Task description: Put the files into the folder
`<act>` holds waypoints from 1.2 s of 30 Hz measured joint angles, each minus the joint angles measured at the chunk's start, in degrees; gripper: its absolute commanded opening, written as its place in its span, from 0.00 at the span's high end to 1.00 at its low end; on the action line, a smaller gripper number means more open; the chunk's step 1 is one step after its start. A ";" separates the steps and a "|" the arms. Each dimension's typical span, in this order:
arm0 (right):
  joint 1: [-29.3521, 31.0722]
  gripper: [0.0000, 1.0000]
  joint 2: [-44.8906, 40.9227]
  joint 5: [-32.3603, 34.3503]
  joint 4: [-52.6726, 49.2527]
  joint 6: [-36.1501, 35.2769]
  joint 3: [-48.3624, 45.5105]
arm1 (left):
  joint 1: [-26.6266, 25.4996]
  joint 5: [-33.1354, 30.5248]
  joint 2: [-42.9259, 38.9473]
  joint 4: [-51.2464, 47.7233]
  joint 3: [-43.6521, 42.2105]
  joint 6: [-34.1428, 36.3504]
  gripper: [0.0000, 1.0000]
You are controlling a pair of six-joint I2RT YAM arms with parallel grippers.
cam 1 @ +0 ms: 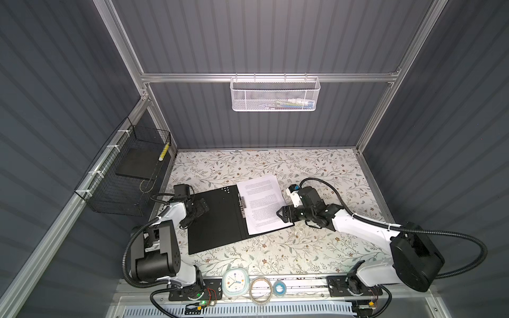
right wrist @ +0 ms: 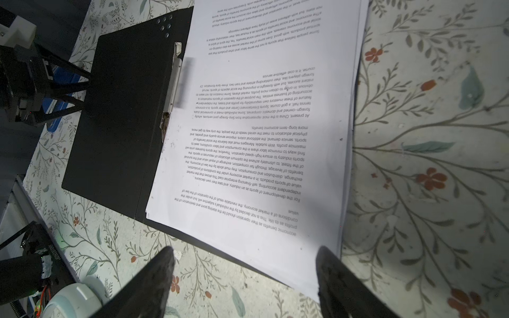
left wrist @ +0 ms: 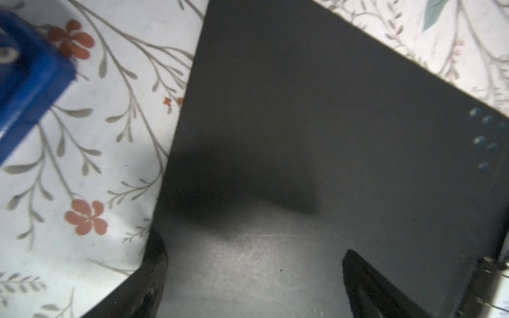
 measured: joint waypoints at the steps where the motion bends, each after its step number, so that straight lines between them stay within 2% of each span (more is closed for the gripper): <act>1: -0.22 0.19 0.00 -0.22 -0.20 -0.04 0.37 | 0.11 0.74 -0.24 0.44 -0.31 0.00 0.01; 7: -2.62 0.19 -0.02 -1.95 -0.39 -0.59 0.92 | -0.04 5.88 -1.60 4.24 -2.47 -0.13 0.00; 15: -4.52 0.20 -0.11 -2.56 -3.76 -3.43 2.99 | -2.16 9.51 -3.08 9.20 -5.40 -0.52 0.00; 19: -7.19 0.20 -0.11 -4.22 -5.55 -4.52 4.96 | -6.05 9.70 -3.50 10.01 -5.81 -1.81 0.00; 23: -8.57 0.28 0.72 -4.92 -7.50 -5.66 9.29 | -9.40 9.46 -4.07 9.46 -5.90 -3.67 0.01; 28: -6.99 0.31 7.56 -7.41 -8.31 -7.02 17.44 | -9.77 5.18 -5.95 2.49 -4.96 -5.14 0.01; 33: -4.63 0.32 13.05 -9.99 -8.48 -7.21 20.28 | -4.92 -0.37 -6.43 -3.17 -1.20 -5.11 0.01; 36: -3.82 0.31 15.41 -10.95 -8.15 -7.04 20.55 | -4.13 -4.39 -5.35 -5.51 1.73 -4.94 0.01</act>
